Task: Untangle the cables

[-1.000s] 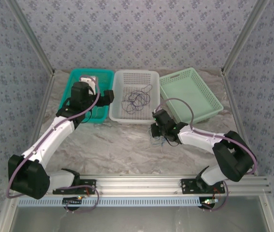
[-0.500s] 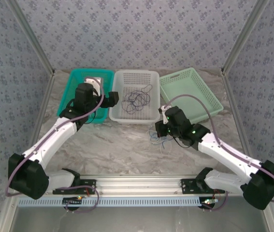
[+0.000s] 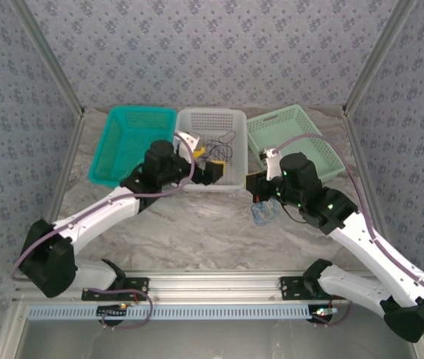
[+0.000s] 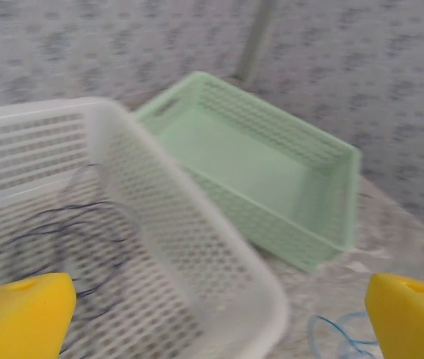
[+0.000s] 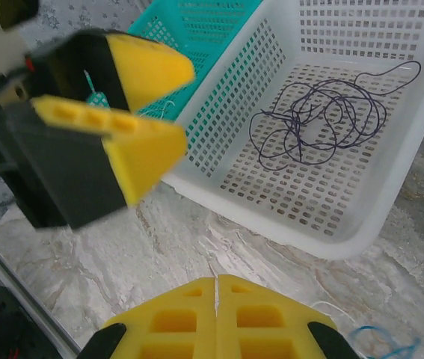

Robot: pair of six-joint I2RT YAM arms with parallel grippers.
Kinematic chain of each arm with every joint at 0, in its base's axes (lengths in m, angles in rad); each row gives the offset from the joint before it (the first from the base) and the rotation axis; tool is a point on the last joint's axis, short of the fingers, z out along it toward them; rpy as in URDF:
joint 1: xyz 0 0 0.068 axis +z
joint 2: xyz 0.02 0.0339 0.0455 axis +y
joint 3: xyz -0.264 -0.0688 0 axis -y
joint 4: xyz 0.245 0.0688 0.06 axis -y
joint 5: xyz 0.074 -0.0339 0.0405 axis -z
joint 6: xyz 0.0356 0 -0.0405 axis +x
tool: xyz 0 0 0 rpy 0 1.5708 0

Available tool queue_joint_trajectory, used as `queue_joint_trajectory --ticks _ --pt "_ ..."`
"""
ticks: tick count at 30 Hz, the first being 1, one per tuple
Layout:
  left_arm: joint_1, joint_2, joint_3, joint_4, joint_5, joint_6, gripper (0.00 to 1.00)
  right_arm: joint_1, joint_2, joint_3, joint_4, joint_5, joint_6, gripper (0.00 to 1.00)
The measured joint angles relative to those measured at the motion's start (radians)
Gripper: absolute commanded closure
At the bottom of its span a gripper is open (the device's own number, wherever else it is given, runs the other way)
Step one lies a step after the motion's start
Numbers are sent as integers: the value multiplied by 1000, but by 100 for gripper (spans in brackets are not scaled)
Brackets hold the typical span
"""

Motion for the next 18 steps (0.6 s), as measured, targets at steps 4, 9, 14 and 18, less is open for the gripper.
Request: queue_joint_trajectory --ticks 4,9,14,18 --pt "-35 21 -61 120 42 -43 2 -19 -20 -60 53 -4 43 100" --pt "-86 26 -100 210 55 -71 2 -40 -51 -132 136 -4 114 100" --pt "-151 66 -100 290 62 -86 2 -45 -82 -175 242 -4 160 100" --pt "-180 130 -100 352 61 -110 3 -45 -94 -198 320 -8 194 100"
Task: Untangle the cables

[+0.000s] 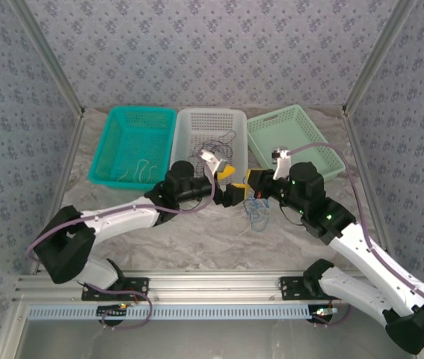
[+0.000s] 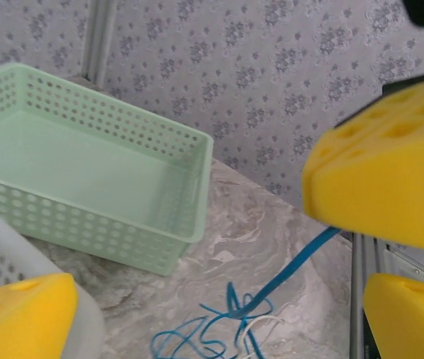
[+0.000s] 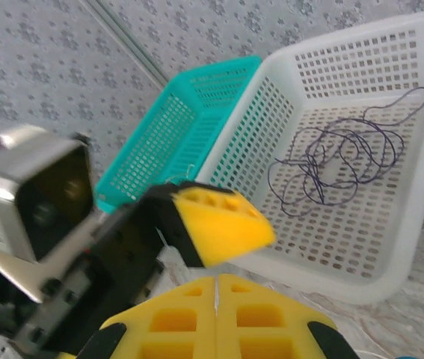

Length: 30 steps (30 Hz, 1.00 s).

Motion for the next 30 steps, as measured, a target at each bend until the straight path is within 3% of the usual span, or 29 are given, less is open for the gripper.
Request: queue_joint_trajectory --ticks 8,12,17,24,30 --pt "-8 121 11 95 0 -55 4 -20 -8 -60 134 -39 115 100" --pt "-17 178 60 121 7 -68 12 -31 -14 -70 181 -60 167 100" --pt "-25 235 114 154 25 -86 33 -54 -51 -74 225 -82 222 100" --pt "-50 313 131 102 26 -58 75 -111 -83 -63 235 -114 265 100" --pt "-64 321 131 40 3 -17 98 -198 -100 8 180 -144 277 100"
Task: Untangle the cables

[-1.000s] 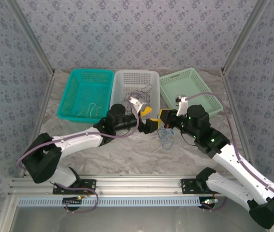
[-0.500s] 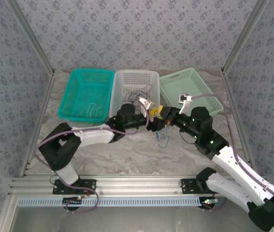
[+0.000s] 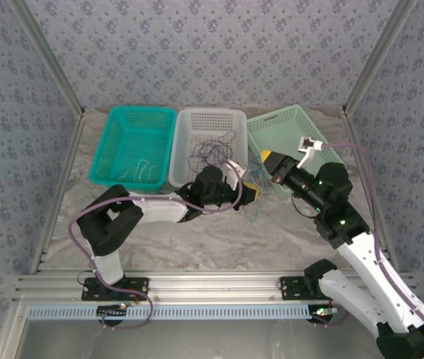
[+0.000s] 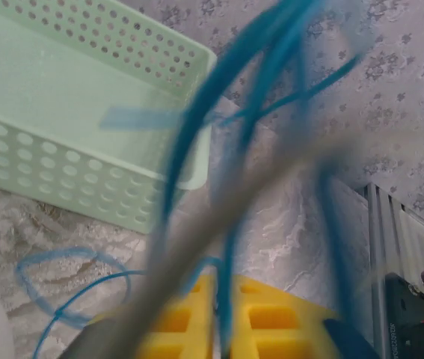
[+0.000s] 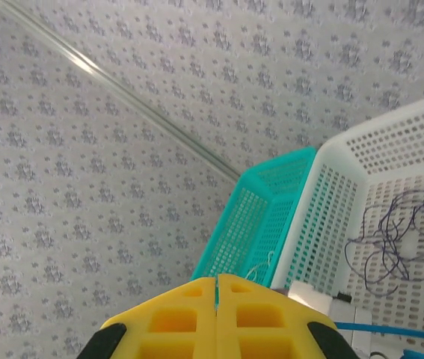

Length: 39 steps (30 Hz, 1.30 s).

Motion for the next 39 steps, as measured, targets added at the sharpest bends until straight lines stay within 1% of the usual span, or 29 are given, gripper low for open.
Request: queue_joint_trajectory --ticks 1,7,14,22,29,34,37,38,39 --pt "0 0 0 -5 -2 6 100 -12 -3 10 -10 -4 1 100" --pt "-9 0 -1 -43 -34 52 100 -73 -12 31 -87 -24 27 100" --pt "-36 0 -8 -114 -126 116 100 -153 -41 31 -127 -45 80 100" --pt "-44 0 -33 -161 -192 153 100 -246 -68 37 -194 -73 111 100" --pt "-48 0 -29 -193 -214 182 100 -290 -79 35 -232 -93 138 100" --pt "-48 0 -27 -206 -219 197 100 -335 -80 52 -290 -114 129 100" --pt "-48 0 -27 -211 -222 200 100 -344 -81 70 -338 -114 108 100" --pt "-49 0 -27 -211 -222 200 98 -344 -80 79 -359 -114 96 100" --pt "-50 0 -27 -211 -225 200 86 -344 -76 93 -383 -115 82 100"
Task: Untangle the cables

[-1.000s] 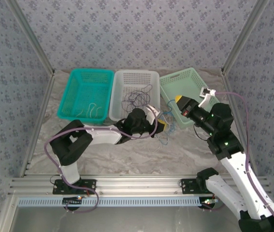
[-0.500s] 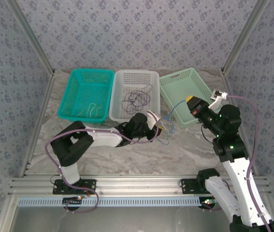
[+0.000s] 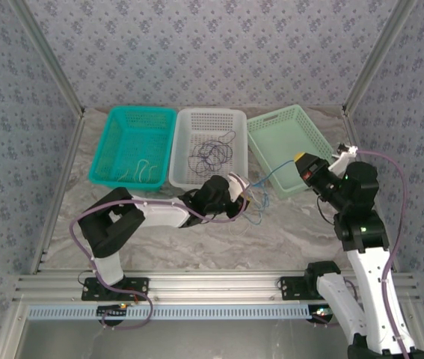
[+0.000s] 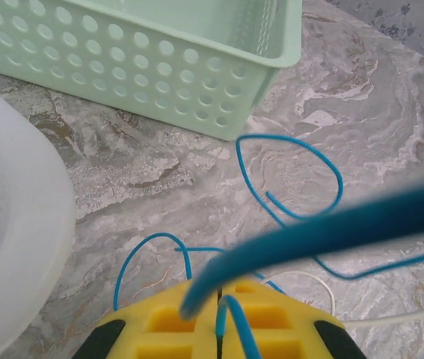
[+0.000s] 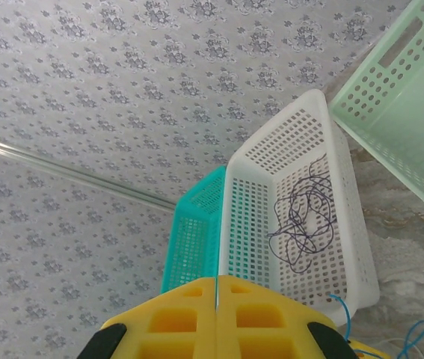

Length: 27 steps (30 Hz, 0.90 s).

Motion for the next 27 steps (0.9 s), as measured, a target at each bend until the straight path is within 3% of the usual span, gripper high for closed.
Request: queue_joint_trajectory --ticks 3,4,7,15,22,27 --pt "-9 -2 0 -38 -27 10 35 9 21 54 -28 22 -49 100" --pt "-11 -4 0 -58 -36 16 22 20 26 73 -34 33 -70 100" --pt "-35 -34 0 -109 -65 36 2 66 41 121 -74 73 -131 100" --pt "-76 -218 -1 -140 -126 90 1 153 82 167 -140 157 -254 100" --pt "-75 -232 -1 -173 -186 97 0 163 134 191 -130 247 -371 100" --pt "-75 -232 -1 -191 -246 97 0 153 276 258 -106 326 -487 100"
